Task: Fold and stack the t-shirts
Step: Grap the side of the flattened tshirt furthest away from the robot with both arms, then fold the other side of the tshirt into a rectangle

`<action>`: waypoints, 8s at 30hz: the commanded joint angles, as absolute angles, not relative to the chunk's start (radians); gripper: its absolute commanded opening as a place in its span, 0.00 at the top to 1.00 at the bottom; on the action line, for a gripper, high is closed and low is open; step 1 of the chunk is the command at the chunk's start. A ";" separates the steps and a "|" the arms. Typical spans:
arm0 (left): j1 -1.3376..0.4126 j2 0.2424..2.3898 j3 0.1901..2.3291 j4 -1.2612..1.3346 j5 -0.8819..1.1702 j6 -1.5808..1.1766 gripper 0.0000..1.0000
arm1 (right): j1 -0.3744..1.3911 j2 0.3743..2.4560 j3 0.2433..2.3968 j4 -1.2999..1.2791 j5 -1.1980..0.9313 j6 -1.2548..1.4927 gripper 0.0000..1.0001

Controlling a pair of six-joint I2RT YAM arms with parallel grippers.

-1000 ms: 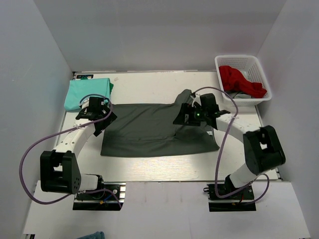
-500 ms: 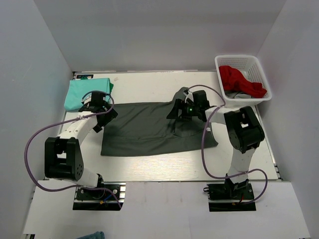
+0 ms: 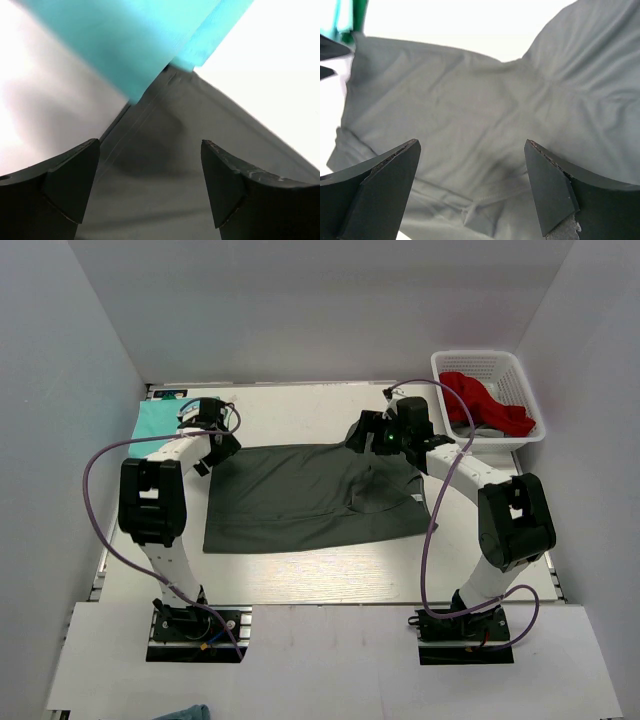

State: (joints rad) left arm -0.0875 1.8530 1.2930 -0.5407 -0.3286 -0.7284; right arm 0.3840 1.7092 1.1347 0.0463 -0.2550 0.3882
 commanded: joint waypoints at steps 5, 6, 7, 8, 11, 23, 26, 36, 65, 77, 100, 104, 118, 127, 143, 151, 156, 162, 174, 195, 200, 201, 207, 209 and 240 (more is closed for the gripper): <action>-0.103 1.956 1.388 -0.485 -0.385 -0.701 0.10 | 0.370 1.718 1.193 0.002 -0.198 0.360 0.10; -0.103 1.956 1.388 -0.485 -0.385 -0.701 0.10 | 0.368 1.721 1.201 0.003 -0.205 0.362 0.10; -0.112 1.968 1.402 -0.485 -0.394 -0.716 0.10 | 0.367 1.730 1.203 0.002 -0.209 0.361 0.10; -0.112 1.980 1.411 -0.485 -0.408 -0.716 0.10 | 0.367 1.736 1.204 0.002 -0.212 0.360 0.10; -0.136 2.003 1.411 -0.476 -0.460 -0.742 0.10 | 0.364 1.752 1.213 0.002 -0.221 0.359 0.10; -0.183 2.124 1.511 -0.597 -0.611 -0.881 0.11 | 0.353 1.767 1.218 0.002 -0.224 0.357 0.10; -0.183 2.125 1.511 -0.606 -0.572 -0.881 0.25 | 0.347 1.781 1.236 0.002 -0.213 0.371 0.10; -0.183 2.095 1.445 -0.583 -0.485 -0.824 0.56 | 0.330 1.876 1.400 -0.073 -0.074 0.364 0.10; -0.163 2.026 1.466 -0.574 -0.526 -0.815 0.24 | 0.334 2.480 2.092 -0.293 0.077 0.290 0.43; -0.163 2.100 1.522 -0.624 -0.583 -0.847 0.41 | 0.330 2.428 2.005 -0.255 0.094 0.288 0.92; -0.195 1.928 1.424 -0.640 -0.546 -0.847 1.00 | 0.337 1.996 1.551 0.038 0.112 0.230 1.00; -0.215 1.872 1.370 -0.630 -0.546 -0.847 1.00 | 0.337 1.936 1.468 0.047 0.107 0.230 1.00; -0.281 1.697 1.223 -0.658 -0.658 -0.903 1.00 | 0.339 1.674 1.143 0.150 0.107 0.267 1.00; -0.308 1.611 1.141 -0.698 -0.776 -1.011 1.00 | 0.333 1.511 1.045 0.153 0.169 0.261 1.00; -0.299 1.836 1.345 -0.620 -0.930 -1.055 1.00 | 0.328 1.680 1.247 0.166 0.201 0.203 1.00; -0.299 1.884 1.405 -0.715 -0.999 -1.118 1.00 | 0.328 1.651 1.212 0.164 0.195 0.206 1.00; -0.299 1.856 1.391 -0.750 -1.020 -1.115 1.00 | 0.328 1.609 1.134 0.166 0.189 0.232 1.00; -0.299 1.813 1.339 -0.488 -0.953 -0.934 1.00 | 0.328 1.621 1.156 0.163 0.158 0.229 1.00; -0.299 1.888 1.414 -0.563 -0.982 -0.965 1.00 | 0.328 1.736 1.262 0.247 0.222 0.133 1.00; -0.350 1.681 1.063 -0.431 -0.917 -0.979 1.00 | 0.345 1.477 0.873 0.304 0.133 0.221 1.00; -0.380 1.681 1.063 -0.494 -0.963 -1.026 1.00 | 0.350 1.433 0.796 0.298 0.155 0.233 1.00; -0.391 1.681 1.063 -0.494 -0.963 -1.026 1.00 | 0.350 1.419 0.779 0.296 0.159 0.235 1.00; -0.432 1.635 1.019 -0.580 -0.988 -1.065 0.97 | 0.351 1.361 0.686 0.270 0.158 0.271 1.00; -0.443 1.635 1.005 -0.619 -0.976 -1.104 0.80 | 0.354 1.354 0.657 0.262 0.157 0.308 1.00; -0.270 1.710 1.281 -0.851 -0.479 -1.032 0.09 | 0.367 1.084 0.569 0.003 0.189 0.394 0.10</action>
